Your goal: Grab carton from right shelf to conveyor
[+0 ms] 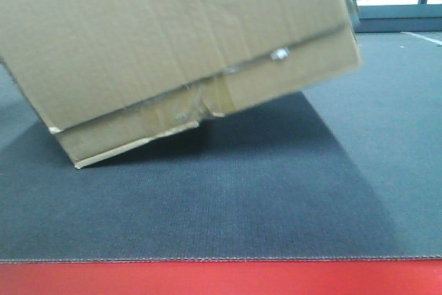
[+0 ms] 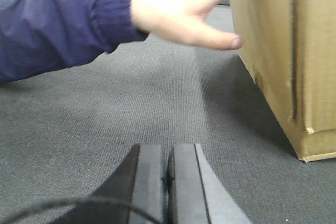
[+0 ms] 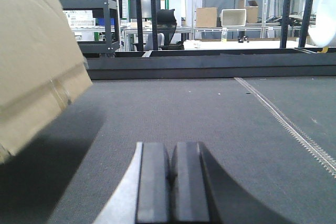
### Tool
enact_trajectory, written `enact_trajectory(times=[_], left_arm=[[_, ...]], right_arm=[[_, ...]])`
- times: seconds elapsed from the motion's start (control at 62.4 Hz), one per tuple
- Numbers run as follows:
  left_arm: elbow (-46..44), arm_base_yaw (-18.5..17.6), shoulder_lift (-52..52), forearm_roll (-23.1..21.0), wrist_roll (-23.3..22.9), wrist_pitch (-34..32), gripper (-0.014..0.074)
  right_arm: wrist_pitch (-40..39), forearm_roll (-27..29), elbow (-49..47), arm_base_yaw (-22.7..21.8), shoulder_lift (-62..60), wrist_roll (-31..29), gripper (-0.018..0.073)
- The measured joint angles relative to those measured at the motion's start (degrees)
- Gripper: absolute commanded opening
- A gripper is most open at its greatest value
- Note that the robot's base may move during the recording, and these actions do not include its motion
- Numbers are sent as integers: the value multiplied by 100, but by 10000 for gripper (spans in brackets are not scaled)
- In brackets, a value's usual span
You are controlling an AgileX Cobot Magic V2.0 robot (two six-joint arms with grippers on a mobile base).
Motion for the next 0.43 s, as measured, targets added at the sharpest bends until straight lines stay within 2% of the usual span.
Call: enact_trajectory(times=[0.433], left_arm=[[0, 0, 0, 0, 0, 0, -6]], right_arm=[[0, 10, 0, 0, 0, 0, -60]])
